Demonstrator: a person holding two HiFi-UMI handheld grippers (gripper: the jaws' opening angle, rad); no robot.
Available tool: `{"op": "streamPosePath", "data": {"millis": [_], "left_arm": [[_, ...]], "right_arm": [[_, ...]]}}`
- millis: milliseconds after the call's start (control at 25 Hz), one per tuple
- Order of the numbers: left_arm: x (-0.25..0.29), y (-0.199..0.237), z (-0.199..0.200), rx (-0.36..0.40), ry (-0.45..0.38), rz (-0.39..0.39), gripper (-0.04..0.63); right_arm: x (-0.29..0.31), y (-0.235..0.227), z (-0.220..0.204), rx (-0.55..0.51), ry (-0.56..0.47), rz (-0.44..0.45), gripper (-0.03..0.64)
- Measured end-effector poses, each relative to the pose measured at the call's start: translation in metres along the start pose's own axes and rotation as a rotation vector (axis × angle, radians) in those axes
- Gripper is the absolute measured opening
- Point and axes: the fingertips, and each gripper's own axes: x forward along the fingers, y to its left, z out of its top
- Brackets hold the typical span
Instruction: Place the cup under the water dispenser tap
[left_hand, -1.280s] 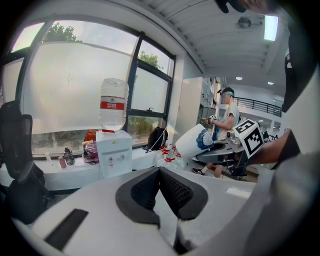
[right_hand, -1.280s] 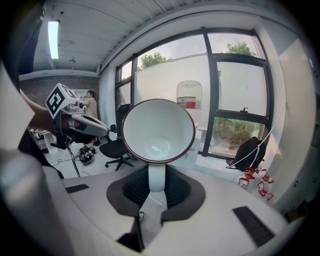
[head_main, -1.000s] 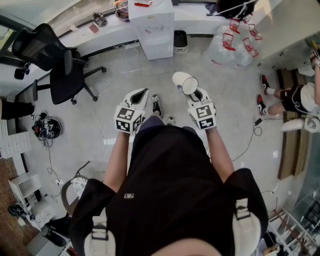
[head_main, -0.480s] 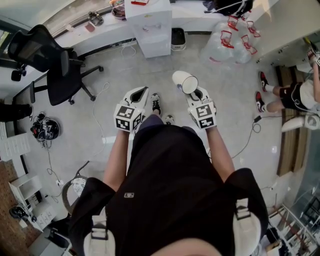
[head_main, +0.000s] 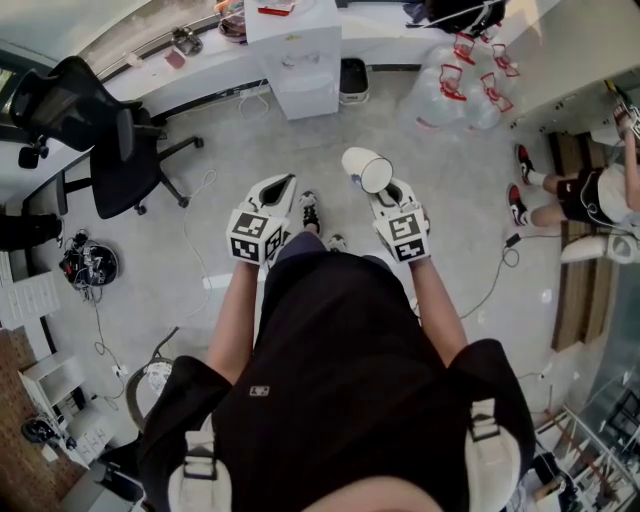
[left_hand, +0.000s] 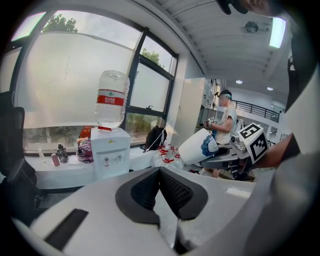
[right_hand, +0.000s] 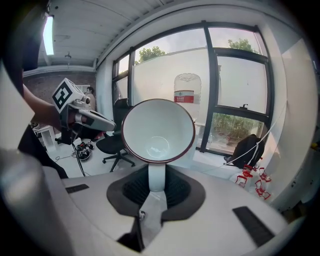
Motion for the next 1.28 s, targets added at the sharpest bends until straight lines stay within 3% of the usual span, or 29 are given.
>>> {"op": "streamPosePath", "data": {"millis": [480, 1280], "left_arm": [[0.035, 0.023, 0.026, 0.017, 0.0, -0.035, 0.0], [0.079, 0.103, 0.053, -0.009, 0.017, -0.093, 0.0]], "right_arm": [[0.026, -0.024, 0.01, 0.025, 0.022, -0.021, 0.04], [0.104, -0.035, 0.048, 0.017, 0.075, -0.034, 0.04]]}}
